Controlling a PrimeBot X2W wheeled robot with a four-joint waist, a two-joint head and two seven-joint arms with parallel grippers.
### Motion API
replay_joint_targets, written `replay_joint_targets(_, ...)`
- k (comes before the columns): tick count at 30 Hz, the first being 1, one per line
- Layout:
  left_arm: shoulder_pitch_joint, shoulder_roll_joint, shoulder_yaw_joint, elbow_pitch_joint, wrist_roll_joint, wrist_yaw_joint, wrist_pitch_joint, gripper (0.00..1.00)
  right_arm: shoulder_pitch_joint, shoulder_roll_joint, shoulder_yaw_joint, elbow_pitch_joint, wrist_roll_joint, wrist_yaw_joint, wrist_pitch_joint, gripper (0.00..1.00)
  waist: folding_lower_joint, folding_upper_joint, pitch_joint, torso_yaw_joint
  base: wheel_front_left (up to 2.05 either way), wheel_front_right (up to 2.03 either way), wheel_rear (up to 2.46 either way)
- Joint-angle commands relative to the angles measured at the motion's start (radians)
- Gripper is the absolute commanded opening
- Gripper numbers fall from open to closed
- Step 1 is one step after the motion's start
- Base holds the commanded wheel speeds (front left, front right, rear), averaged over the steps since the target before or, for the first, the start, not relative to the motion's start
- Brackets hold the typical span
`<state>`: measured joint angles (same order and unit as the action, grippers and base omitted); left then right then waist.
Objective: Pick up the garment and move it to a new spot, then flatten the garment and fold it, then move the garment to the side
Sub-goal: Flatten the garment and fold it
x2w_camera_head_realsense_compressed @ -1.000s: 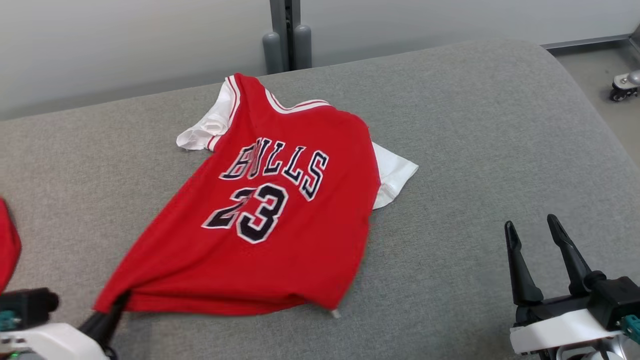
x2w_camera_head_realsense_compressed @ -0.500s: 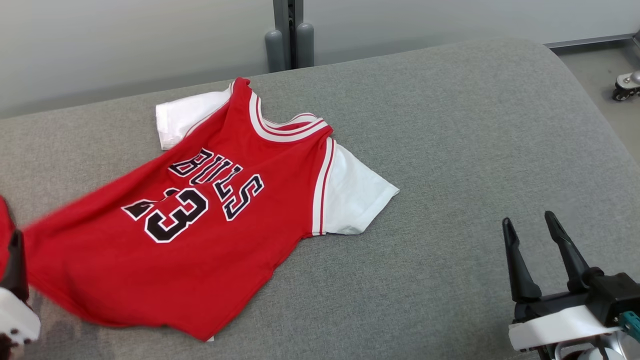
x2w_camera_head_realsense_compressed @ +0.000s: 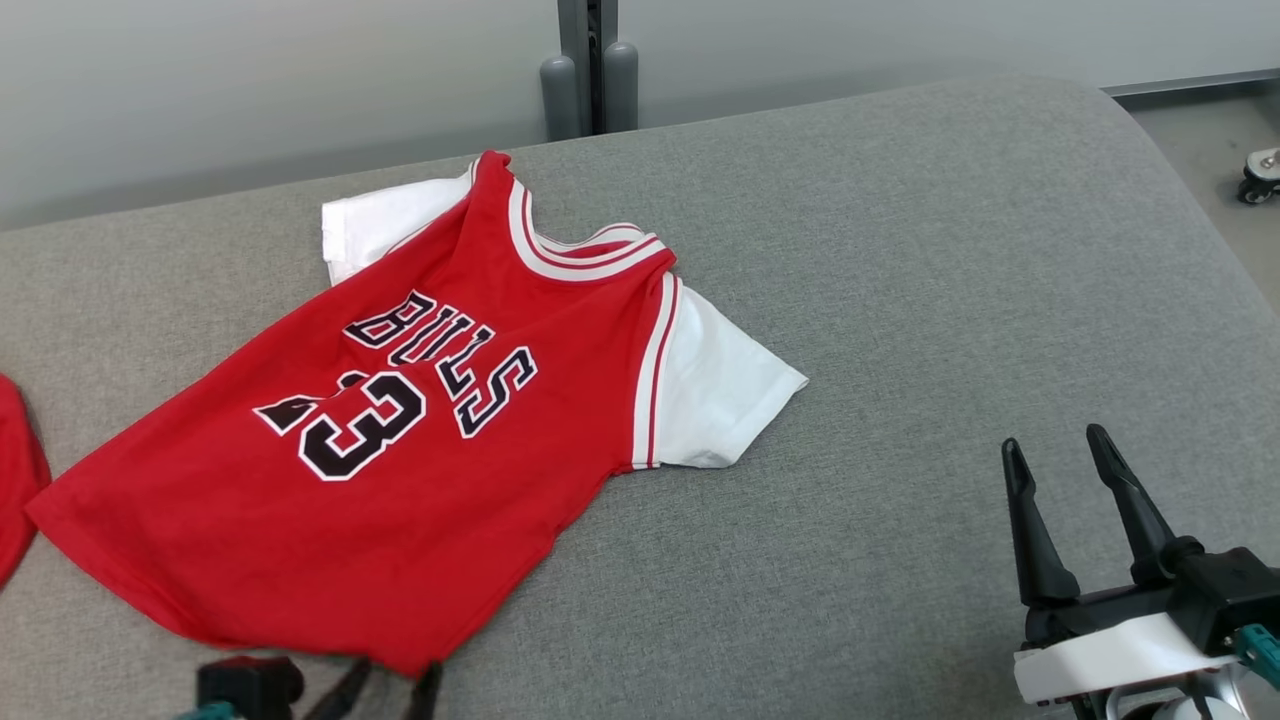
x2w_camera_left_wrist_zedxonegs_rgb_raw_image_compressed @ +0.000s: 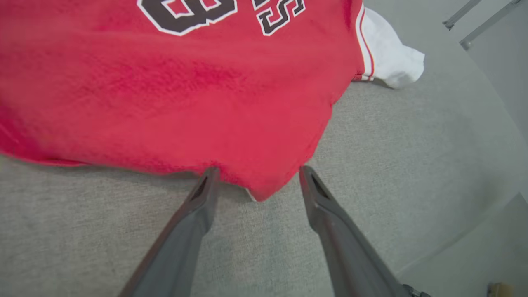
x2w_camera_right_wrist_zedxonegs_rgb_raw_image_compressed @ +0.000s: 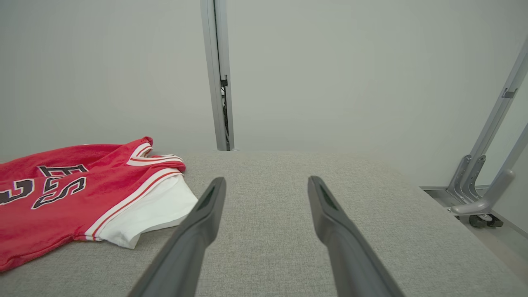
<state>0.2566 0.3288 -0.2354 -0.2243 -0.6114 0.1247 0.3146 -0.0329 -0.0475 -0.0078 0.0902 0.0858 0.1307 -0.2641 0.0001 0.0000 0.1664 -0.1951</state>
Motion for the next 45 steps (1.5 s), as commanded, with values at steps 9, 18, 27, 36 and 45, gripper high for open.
replay_joint_targets(9, -0.059, -0.026, -0.046, 0.195, 0.076, 0.014, -0.059, 1.00, 0.000, -0.006, 0.006, 0.002, -0.002, 0.000, -0.001, 1.00, -0.0001, 0.0000, 0.005, -0.032, 0.00, 0.00, 0.00)
replay_joint_targets(18, -0.129, -0.054, -0.044, 0.341, 0.100, 0.012, -0.151, 0.00, -0.006, -0.006, 0.007, 0.004, 0.011, 0.000, -0.001, 1.00, -0.0001, 0.0000, 0.008, -0.058, 0.00, 0.00, 0.00)
replay_joint_targets(27, -0.120, 0.014, -0.082, 0.282, 0.144, -0.012, -0.111, 0.00, 0.021, -0.005, -0.023, 0.002, 0.021, 0.000, -0.001, 1.00, -0.0001, 0.0000, -0.001, 0.011, 0.00, 0.00, 0.00)
replay_joint_targets(36, -0.032, 0.207, -0.104, -0.011, 0.193, -0.026, 0.109, 0.00, 0.011, -0.006, -0.029, 0.006, 0.010, 0.000, -0.001, 1.00, -0.0001, 0.0000, -0.015, 0.118, 0.00, 0.00, 0.00)
replay_joint_targets(45, 0.052, 0.285, -0.098, -0.076, 0.192, -0.007, 0.198, 0.00, 0.006, -0.006, -0.020, 0.010, 0.005, 0.000, -0.001, 1.00, -0.0001, 0.0000, -0.014, 0.147, 0.00, 0.00, 0.00)
